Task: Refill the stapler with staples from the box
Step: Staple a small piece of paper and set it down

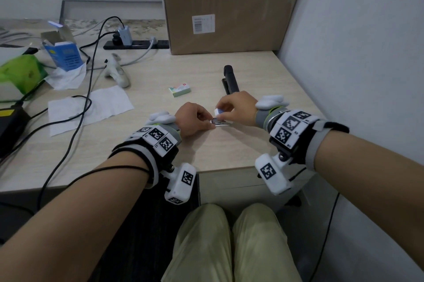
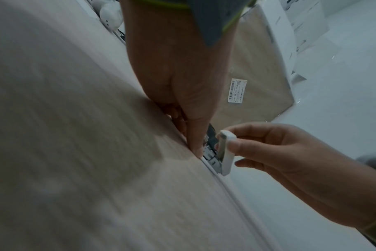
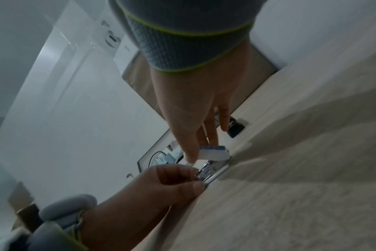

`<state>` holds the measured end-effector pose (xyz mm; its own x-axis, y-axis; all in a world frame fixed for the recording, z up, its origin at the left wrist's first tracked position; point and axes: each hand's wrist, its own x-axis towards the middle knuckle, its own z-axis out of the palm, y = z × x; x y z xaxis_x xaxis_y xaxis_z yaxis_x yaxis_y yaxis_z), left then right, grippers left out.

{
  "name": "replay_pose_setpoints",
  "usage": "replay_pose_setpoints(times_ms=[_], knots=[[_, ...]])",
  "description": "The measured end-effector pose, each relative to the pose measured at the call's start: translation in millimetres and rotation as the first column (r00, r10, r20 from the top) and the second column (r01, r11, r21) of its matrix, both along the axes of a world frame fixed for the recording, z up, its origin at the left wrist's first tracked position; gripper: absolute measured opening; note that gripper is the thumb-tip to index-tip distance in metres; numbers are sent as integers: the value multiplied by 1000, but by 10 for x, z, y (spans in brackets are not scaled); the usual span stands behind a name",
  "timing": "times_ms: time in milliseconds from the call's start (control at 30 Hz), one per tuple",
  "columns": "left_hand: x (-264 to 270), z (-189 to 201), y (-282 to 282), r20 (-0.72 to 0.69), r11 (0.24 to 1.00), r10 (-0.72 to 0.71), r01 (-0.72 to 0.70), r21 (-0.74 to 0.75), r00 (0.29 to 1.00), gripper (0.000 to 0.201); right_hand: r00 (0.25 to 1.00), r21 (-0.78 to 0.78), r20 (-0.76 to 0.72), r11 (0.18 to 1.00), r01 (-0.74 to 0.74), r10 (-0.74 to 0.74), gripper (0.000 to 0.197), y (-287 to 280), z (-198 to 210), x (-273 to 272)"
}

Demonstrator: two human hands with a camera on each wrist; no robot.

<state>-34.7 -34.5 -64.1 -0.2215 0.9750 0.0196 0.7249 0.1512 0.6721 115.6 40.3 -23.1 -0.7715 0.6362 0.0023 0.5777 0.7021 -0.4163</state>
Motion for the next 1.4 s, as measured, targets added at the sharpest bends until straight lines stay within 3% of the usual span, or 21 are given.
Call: replay_pose_setpoints(times_ms=[233,567,1033,1400], knots=[[-73,4,17,-72,998,-52,49,-35,996,29,984,57,175,997,-50,39,26,23,85,-162],[-146,-16,27,-29,996,-82,81,-33,996,30,929,113,366,988,-108,60,28,104,69,-374],[-97,4,11,-28,999,-37,36,-39,999,25,880,75,470,990,-120,71,28,-37,147,-397],[-31,71,23,-51,994,-15,10,-106,999,27,964,52,266,998,-18,4,29,-4,24,-57]])
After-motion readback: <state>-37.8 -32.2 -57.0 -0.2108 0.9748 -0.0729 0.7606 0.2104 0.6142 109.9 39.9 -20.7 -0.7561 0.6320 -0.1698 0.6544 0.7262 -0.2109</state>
